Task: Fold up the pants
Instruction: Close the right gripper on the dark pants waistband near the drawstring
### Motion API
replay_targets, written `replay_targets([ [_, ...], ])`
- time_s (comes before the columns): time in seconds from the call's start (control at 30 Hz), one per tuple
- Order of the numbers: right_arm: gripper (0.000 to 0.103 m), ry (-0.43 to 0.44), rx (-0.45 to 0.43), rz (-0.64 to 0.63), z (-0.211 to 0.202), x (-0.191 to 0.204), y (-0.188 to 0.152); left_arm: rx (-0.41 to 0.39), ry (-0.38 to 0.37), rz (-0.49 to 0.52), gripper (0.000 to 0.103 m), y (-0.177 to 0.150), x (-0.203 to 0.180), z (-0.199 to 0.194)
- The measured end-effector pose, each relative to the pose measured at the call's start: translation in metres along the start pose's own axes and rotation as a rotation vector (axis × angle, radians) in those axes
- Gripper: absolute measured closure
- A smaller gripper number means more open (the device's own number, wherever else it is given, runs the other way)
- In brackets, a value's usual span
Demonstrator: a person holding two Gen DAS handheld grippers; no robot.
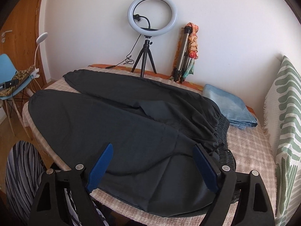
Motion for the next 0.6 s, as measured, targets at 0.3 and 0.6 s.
replay_targets([
  [0.3,0.032,0.194,0.148,-0.227,0.021,0.056,-0.070,0.107,-0.001,-0.086,0.039,-0.033,0.030,0.028],
  [0.6,0.035,0.273,0.235,-0.334,0.048,0.091,-0.102,0.175,0.055,-0.130,0.049,-0.057,0.069,0.046],
])
Point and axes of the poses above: each gripper's, at about its wrist camera, not at the fingertips, and z roughly the way its jaws point, x to its left, y to its top, the point moved 9 cm from there along z, roughly the way its jaws point, and after that the axes turned 13 degrees about -x, right-handed, at the moved point
